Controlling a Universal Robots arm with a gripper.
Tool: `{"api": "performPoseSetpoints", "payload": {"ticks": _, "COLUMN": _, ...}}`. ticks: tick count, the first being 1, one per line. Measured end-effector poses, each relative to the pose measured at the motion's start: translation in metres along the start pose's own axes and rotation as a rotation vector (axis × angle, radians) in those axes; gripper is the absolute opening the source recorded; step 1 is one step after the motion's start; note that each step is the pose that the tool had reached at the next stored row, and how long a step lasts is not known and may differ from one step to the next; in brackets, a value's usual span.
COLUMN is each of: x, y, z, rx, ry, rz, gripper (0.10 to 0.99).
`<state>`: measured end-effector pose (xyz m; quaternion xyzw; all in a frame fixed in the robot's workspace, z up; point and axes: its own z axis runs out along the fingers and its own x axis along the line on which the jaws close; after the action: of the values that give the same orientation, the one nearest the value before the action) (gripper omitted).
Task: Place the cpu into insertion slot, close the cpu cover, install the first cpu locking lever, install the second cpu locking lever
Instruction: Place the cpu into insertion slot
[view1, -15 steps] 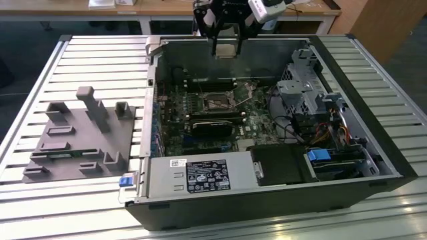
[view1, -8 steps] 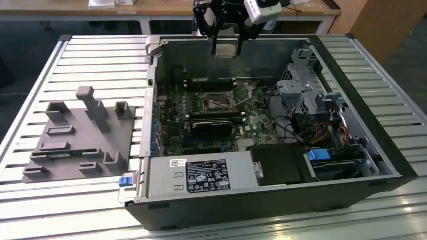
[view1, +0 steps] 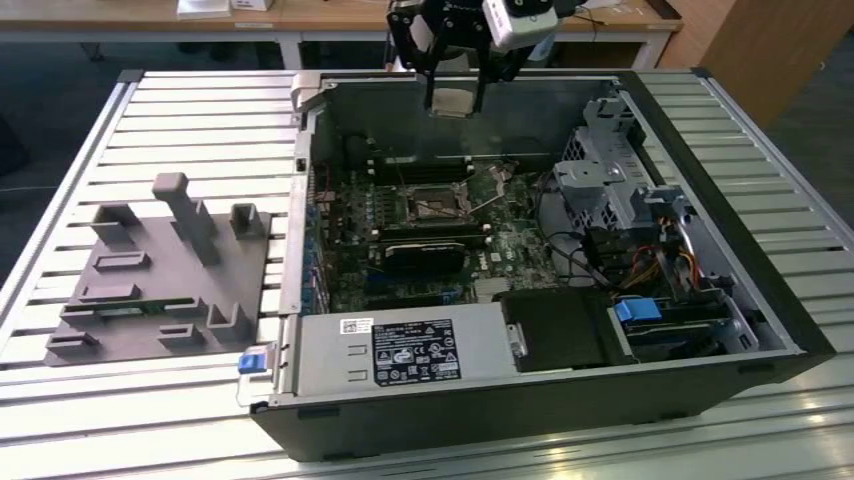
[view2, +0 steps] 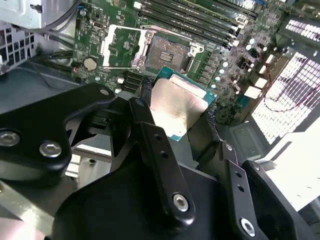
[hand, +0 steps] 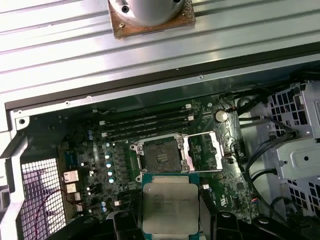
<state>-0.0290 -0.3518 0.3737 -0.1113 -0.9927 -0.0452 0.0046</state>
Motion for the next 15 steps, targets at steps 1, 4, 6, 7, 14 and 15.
{"api": "performPoseSetpoints", "payload": {"ticks": 1, "x": 0.0, "y": 0.0001, "z": 0.0001, "rx": 0.0, "ry": -0.0008, "rz": 0.009, "gripper": 0.537}}
{"api": "performPoseSetpoints", "payload": {"ticks": 4, "x": 0.0, "y": 0.0002, "z": 0.0003, "rx": -0.001, "ry": -0.0033, "rz": 0.037, "gripper": 0.537}}
{"api": "performPoseSetpoints", "payload": {"ticks": 6, "x": 0.0001, "y": 0.0004, "z": 0.0004, "rx": -0.001, "ry": -0.0047, "rz": 0.054, "gripper": 0.537}}
{"api": "performPoseSetpoints", "payload": {"ticks": 7, "x": 0.0001, "y": 0.0004, "z": 0.0005, "rx": -0.001, "ry": -0.0054, "rz": 0.061, "gripper": 0.537}}
{"api": "performPoseSetpoints", "payload": {"ticks": 14, "x": 0.0002, "y": 0.0012, "z": 0.0009, "rx": -0.002, "ry": -0.0104, "rz": 0.117, "gripper": 0.537}}
{"api": "performPoseSetpoints", "payload": {"ticks": 15, "x": 0.0003, "y": 0.0013, "z": 0.001, "rx": -0.002, "ry": -0.011, "rz": 0.124, "gripper": 0.537}}
